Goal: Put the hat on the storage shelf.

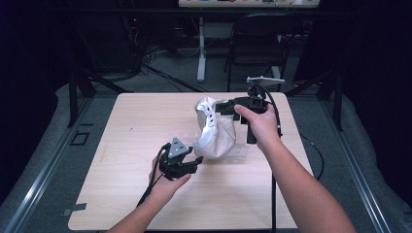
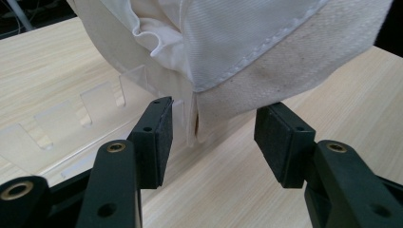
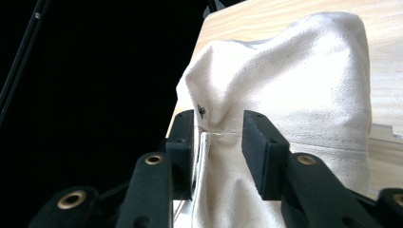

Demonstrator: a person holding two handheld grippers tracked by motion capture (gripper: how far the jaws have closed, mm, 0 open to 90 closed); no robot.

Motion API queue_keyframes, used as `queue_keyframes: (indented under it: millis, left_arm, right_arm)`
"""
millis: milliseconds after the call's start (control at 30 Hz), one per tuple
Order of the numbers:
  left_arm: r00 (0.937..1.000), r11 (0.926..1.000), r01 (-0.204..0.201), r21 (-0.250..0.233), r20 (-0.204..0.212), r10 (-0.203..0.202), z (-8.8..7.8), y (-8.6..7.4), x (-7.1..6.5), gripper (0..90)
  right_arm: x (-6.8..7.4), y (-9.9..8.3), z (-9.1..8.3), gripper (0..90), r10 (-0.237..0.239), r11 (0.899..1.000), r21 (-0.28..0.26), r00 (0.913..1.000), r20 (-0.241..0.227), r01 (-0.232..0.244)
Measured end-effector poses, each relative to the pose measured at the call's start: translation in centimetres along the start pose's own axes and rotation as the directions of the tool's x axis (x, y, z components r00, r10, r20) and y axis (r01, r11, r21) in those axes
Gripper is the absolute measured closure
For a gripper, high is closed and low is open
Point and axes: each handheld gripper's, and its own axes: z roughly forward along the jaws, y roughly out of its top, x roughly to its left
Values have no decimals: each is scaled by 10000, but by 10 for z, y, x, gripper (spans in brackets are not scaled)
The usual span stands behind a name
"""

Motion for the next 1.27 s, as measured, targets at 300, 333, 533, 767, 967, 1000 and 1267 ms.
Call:
queue_keyframes:
  millis: [300,333,533,767,967,1000,1267]
  left_arm:
    - [9999,9999,134,-96,-47,-134,-14,-11,7,470]
    - [9998,9998,185,-94,-52,-185,-15,-12,9,469]
    - [9992,9993,373,-53,-131,-374,-23,-23,19,462]
    - [9970,9974,718,67,-303,-716,-32,-43,35,452]
    - [9926,9940,1082,159,-571,-1071,-38,-58,48,451]
    - [9919,9937,1116,138,-618,-1106,-39,-60,49,451]
    - [9892,9924,1218,149,-845,-1201,-39,-67,59,451]
  right_arm:
    - [0,-8,-12,566,-595,9980,-193,9981,166,598]
    - [-1,-9,-12,562,-623,9978,-214,9979,192,627]
    - [-8,-15,-19,529,-808,9964,-233,9960,391,818]
    - [-19,-25,-32,500,-1031,9936,-404,9929,601,1056]
    - [-35,-38,-42,489,-1156,9905,-621,9878,1039,1225]
    - [-35,-38,-42,489,-1156,9905,-621,9878,1039,1225]
    - [-49,-58,-51,486,-1576,9833,-670,9756,1529,1694]
